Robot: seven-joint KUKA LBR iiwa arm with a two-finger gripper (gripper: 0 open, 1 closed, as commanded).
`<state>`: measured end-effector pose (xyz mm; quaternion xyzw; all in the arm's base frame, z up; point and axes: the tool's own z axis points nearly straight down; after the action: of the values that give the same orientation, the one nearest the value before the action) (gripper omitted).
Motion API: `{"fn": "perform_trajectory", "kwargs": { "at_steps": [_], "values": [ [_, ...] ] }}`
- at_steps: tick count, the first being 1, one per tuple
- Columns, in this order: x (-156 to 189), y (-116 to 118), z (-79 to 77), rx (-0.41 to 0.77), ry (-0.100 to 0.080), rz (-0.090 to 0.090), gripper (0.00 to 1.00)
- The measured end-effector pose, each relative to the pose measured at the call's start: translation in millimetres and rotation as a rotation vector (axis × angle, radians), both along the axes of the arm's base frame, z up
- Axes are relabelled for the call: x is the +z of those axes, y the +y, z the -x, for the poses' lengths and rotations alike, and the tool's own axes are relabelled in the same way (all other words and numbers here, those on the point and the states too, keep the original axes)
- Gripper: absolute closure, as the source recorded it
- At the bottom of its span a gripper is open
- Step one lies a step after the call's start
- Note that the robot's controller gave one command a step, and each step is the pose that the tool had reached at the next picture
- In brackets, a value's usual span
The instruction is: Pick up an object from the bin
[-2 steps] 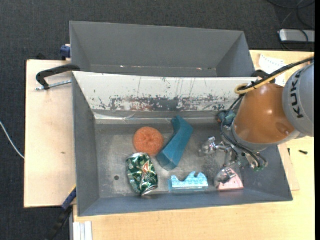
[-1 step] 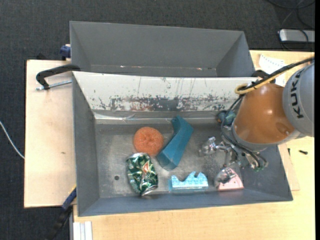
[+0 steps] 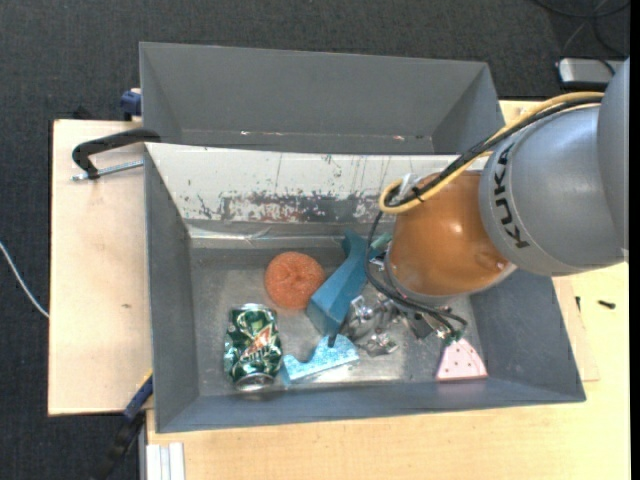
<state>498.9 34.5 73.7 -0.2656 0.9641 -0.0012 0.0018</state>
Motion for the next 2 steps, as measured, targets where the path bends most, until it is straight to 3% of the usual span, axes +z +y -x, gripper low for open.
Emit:
{"fn": "perform_trajectory", "kwargs": {
  "at_steps": [1, 2],
  "values": [
    [-2.6, 0.7, 2.8, 0.002, 0.008, -0.001, 0.0],
    [-2.7, 0.8, 2.6, 0.001, 0.007, -0.001, 0.0]
  ]
}}
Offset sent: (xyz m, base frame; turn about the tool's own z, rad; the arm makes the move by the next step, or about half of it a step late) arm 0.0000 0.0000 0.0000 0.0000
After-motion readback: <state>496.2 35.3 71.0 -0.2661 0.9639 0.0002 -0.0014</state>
